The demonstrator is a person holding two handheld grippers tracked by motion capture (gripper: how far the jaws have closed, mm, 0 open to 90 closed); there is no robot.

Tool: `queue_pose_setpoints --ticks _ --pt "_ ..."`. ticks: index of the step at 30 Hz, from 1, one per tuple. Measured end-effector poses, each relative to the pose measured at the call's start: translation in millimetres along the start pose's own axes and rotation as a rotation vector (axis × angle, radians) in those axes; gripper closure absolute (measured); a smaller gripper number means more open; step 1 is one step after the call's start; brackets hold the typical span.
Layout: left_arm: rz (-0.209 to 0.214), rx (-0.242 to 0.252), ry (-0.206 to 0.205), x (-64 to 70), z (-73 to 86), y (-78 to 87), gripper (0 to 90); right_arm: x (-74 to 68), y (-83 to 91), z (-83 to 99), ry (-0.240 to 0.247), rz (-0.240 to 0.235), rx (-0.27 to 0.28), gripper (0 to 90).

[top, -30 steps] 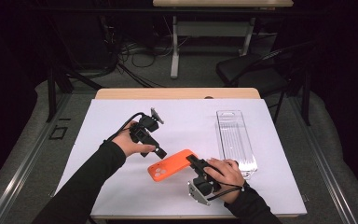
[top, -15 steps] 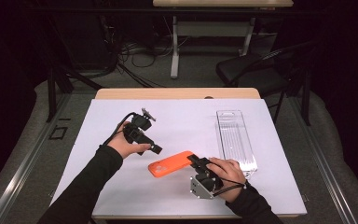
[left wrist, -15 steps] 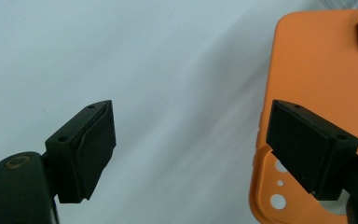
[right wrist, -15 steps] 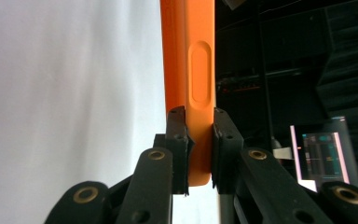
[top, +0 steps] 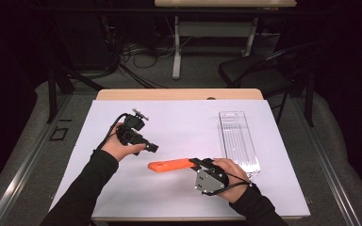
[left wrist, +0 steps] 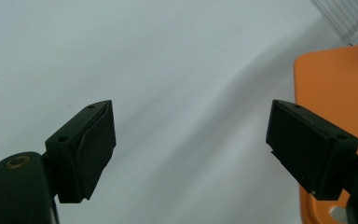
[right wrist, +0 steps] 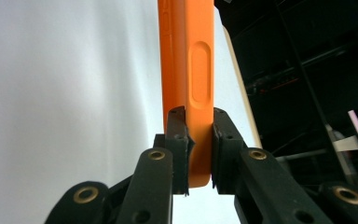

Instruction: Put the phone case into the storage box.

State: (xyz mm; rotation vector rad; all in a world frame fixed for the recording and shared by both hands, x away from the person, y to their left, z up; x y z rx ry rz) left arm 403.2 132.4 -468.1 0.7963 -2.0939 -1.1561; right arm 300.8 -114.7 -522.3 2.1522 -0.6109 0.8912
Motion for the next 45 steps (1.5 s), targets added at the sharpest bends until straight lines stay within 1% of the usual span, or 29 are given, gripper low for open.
queue_pose_setpoints --ticks 1,3,4,5,8,9,10,14,16,18,20,22,23,24,26,27,30,32,37,40,43,45 --pt "0.000 0.005 0.000 -0.5 0.6 0.8 16.2 0.6 0.2 0.0 -0.018 -0.010 0.007 80.6" --pt "0.006 0.025 0.005 -0.6 2.2 1.3 16.4 1.4 0.7 -0.1 -0.072 -0.024 0.021 80.6" --pt "0.007 0.030 0.005 -1.0 3.0 1.6 16.4 2.7 1.2 0.3 -0.087 -0.029 0.024 80.7" --pt "0.007 0.039 0.007 -1.3 3.9 1.8 16.5 3.0 1.7 0.4 -0.118 -0.035 0.028 80.7" --pt "0.008 0.066 0.013 -2.4 6.3 3.2 17.0 5.2 2.0 2.9 -0.180 -0.048 0.045 80.6" --pt "0.007 0.077 0.018 -2.5 7.1 3.6 16.9 5.5 2.3 4.0 -0.201 -0.055 0.039 80.7" --pt "0.007 0.086 0.020 -2.5 8.1 4.3 16.9 6.4 1.9 4.9 -0.215 -0.057 0.045 80.6" --pt "0.021 0.126 0.029 -3.4 11.8 7.3 17.6 9.6 2.7 8.1 -0.298 -0.074 0.053 80.7" --pt "0.022 0.139 0.037 -3.2 13.5 7.7 18.5 11.4 3.2 9.1 -0.337 -0.079 0.060 80.7" --pt "0.013 0.152 0.038 -3.1 15.4 8.4 18.5 12.9 3.3 10.1 -0.377 -0.084 0.071 80.7" --pt "0.017 0.169 0.043 -2.9 17.2 9.3 18.6 14.3 3.5 11.2 -0.420 -0.090 0.082 80.7" --pt "0.023 0.195 0.054 -3.0 18.9 9.9 19.0 15.6 3.9 12.6 -0.457 -0.099 0.086 80.7" --pt "0.028 0.201 0.056 -3.3 19.9 9.9 19.9 16.2 3.6 13.2 -0.476 -0.101 0.093 80.7" --pt "0.033 0.210 0.068 -2.9 20.8 9.3 20.1 16.7 3.7 13.7 -0.493 -0.104 0.095 80.7" --pt "0.036 0.217 0.072 -2.7 22.3 7.9 20.2 17.8 4.0 14.5 -0.522 -0.107 0.102 80.7" --pt "0.032 0.230 0.071 -2.3 22.8 7.6 20.2 18.4 4.0 14.8 -0.535 -0.108 0.106 80.7" --pt "0.010 0.239 0.056 -0.5 24.2 6.1 20.3 19.4 4.0 16.6 -0.582 -0.114 0.120 80.7" --pt "-0.002 0.241 0.048 1.5 25.4 4.8 20.3 19.9 3.8 18.0 -0.604 -0.115 0.121 80.7" --pt "-0.012 0.262 0.038 5.2 29.5 2.0 20.4 20.4 2.7 20.6 -0.653 -0.120 0.139 80.7" --pt "-0.001 0.282 0.040 7.6 32.4 1.7 21.8 21.0 2.4 22.0 -0.690 -0.120 0.155 80.7" --pt "0.011 0.303 0.034 9.4 35.6 2.3 22.6 22.0 2.6 23.3 -0.726 -0.118 0.180 80.7" --pt "0.024 0.314 0.036 10.3 37.3 3.1 24.0 22.4 2.5 24.1 -0.740 -0.115 0.185 80.7"
Point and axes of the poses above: each handheld gripper's, and its own axes: y roughly backward along the jaws, z roughly out of its underside, x roughly to its right, the point moved 3 cm from there along -y, roughly forward along the jaws, and after that the axes turned 2 degrees about y, right-handed, at the moved point
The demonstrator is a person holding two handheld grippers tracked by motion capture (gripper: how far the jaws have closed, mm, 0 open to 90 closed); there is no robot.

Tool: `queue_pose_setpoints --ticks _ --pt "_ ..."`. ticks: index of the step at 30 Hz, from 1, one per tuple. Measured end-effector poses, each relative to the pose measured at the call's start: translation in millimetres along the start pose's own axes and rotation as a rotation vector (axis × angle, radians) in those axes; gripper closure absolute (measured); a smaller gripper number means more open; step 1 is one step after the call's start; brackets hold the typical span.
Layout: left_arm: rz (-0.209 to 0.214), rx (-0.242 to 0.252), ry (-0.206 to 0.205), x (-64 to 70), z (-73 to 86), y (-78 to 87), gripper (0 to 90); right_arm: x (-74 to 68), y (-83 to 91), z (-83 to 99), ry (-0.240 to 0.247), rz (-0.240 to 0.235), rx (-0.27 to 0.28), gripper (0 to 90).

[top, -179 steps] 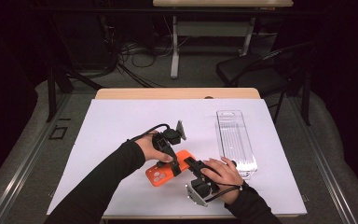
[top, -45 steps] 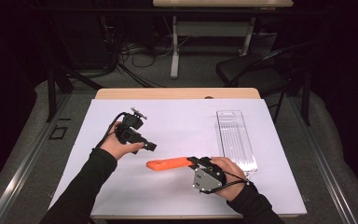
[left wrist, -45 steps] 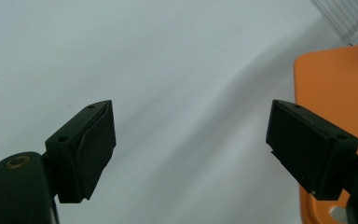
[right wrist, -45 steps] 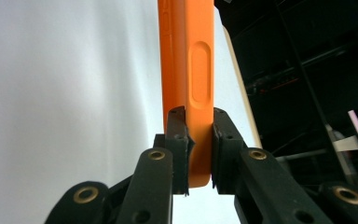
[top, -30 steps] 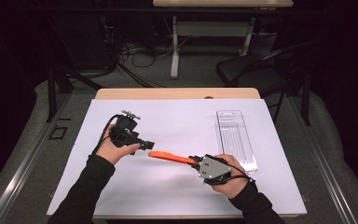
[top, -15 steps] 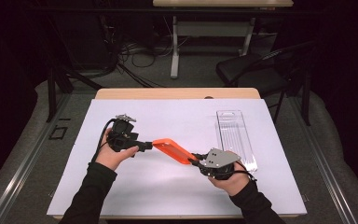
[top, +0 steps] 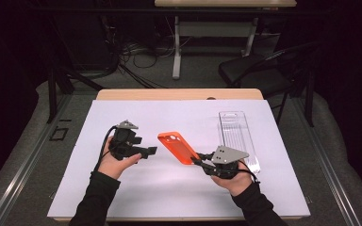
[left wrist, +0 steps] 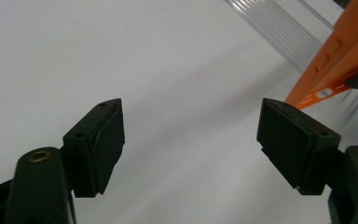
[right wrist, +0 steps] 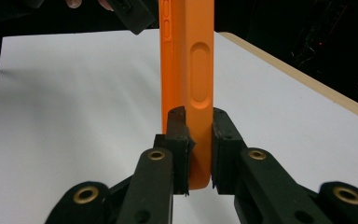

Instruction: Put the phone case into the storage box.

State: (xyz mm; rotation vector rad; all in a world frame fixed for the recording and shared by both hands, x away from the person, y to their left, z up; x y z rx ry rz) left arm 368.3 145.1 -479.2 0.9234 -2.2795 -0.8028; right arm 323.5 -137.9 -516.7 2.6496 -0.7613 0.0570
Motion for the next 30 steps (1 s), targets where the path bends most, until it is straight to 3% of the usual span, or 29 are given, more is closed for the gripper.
queue_pose_setpoints --ticks 3,8,13,21,30 --pt "0.007 0.009 -0.003 1.7 0.4 2.5 25.9 0.9 -0.5 0.8 -0.020 0.000 0.015 80.7" --pt "0.054 0.047 0.003 7.8 0.5 6.0 28.9 3.4 -1.5 4.8 -0.069 0.007 0.035 80.7" --pt "0.075 0.054 -0.018 14.7 0.8 5.1 30.0 5.3 -1.6 7.6 -0.125 0.006 0.059 80.7" --pt "0.128 0.059 -0.009 21.4 2.5 2.8 31.3 3.4 -2.9 7.5 -0.130 0.011 0.075 80.7" --pt "0.133 0.054 -0.011 26.8 4.2 3.9 37.2 1.7 -4.6 7.9 -0.127 0.020 0.077 80.6"
Point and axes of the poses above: each handheld gripper's, and its own axes: y roughly backward along the jaws, z roughly out of its underside, x roughly to its right, the point moved 3 cm from there along -y, roughly forward along the jaws, and after that the axes turned 2 degrees about y, right-handed, at the moved point
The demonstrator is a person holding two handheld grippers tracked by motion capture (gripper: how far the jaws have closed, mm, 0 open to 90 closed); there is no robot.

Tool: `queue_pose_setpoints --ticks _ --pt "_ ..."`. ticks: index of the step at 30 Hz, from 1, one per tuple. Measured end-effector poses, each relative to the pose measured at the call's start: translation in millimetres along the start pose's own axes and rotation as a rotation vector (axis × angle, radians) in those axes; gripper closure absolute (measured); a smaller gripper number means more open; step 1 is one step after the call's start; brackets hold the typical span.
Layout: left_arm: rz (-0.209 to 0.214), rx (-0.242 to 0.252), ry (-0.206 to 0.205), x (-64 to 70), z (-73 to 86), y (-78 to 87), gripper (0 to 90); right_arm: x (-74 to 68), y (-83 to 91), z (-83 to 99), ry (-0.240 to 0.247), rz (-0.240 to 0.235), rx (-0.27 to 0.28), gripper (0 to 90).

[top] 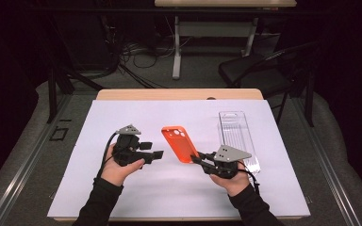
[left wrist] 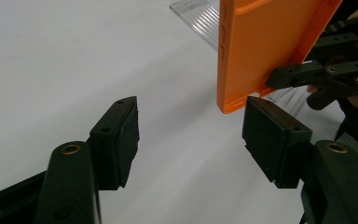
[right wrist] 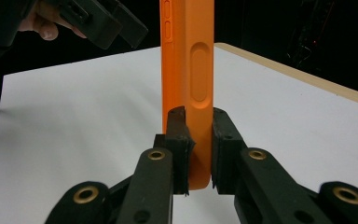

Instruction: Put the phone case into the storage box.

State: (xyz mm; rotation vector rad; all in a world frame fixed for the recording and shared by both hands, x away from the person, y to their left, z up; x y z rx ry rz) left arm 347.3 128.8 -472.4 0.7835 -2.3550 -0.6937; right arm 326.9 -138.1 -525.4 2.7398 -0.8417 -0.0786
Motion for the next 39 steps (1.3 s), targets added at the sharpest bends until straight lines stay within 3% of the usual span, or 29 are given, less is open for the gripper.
queue_pose_setpoints --ticks 9,20,26,32,39 --pt "0.011 0.012 -0.002 4.7 -0.4 2.1 46.6 -0.9 -0.8 0.4 -0.006 0.004 0.007 80.6" --pt "0.030 0.045 -0.010 8.5 -1.8 2.2 50.1 -1.5 -2.7 4.5 -0.037 0.003 0.013 80.6" --pt "0.050 0.068 0.015 8.1 -1.9 2.5 50.7 -3.8 -4.7 6.0 -0.041 -0.009 0.008 80.6" --pt "0.085 0.100 0.052 5.0 -2.2 5.8 56.9 -7.3 -7.5 7.5 -0.036 -0.025 0.002 80.6" --pt "0.102 0.113 0.058 2.5 -2.2 5.8 61.2 -12.9 -11.8 9.5 -0.034 -0.044 -0.007 80.6"
Point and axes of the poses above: each handheld gripper's, and its own axes: y roughly backward along the jaws, z roughly out of its underside, x roughly to its right, the point moved 3 cm from there along -y, roughly forward along the jaws, and after that the axes turned 2 degrees about y, right-handed, at the moved point
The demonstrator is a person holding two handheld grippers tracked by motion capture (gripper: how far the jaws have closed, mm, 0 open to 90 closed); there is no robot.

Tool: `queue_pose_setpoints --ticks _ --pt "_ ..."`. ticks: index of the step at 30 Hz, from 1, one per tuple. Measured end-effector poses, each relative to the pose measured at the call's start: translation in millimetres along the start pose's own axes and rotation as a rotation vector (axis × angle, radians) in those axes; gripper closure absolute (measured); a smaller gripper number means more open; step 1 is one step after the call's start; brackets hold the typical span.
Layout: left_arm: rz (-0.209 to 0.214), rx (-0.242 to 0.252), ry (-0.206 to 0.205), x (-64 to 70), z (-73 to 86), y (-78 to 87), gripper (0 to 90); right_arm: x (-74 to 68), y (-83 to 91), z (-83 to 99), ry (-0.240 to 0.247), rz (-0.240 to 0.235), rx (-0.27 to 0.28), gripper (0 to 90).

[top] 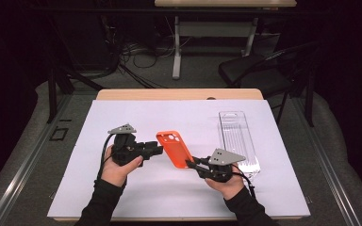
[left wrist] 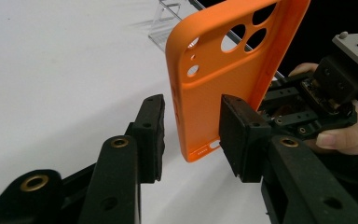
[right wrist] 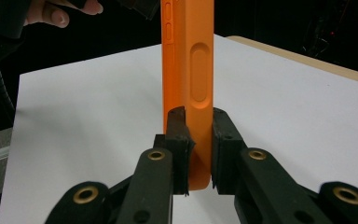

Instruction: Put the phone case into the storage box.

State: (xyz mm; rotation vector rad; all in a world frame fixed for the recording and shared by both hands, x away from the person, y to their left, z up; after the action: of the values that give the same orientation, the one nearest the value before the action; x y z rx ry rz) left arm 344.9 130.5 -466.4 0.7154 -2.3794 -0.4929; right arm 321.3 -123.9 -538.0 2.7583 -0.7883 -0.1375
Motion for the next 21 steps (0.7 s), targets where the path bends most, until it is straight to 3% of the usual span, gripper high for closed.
queue_pose_setpoints --ticks 14,21 --pt "0.024 0.007 0.037 -7.1 2.3 -1.2 71.9 -7.0 -5.1 2.2 0.011 -0.025 -0.012 80.6" --pt "0.023 0.006 0.045 -8.9 3.0 -2.1 72.8 -8.0 -5.9 2.4 0.017 -0.031 -0.011 80.6"
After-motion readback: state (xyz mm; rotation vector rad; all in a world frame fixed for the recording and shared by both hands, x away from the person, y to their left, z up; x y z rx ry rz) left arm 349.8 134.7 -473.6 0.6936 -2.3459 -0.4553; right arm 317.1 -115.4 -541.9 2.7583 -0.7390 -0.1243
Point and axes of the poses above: each handheld gripper's, and its own axes: y roughly backward along the jaws, z roughly out of its underside, x roughly to its right, the point moved 3 cm from there along -y, roughly forward along the jaws, and after that the axes turned 2 degrees about y, right-handed, at the moved point
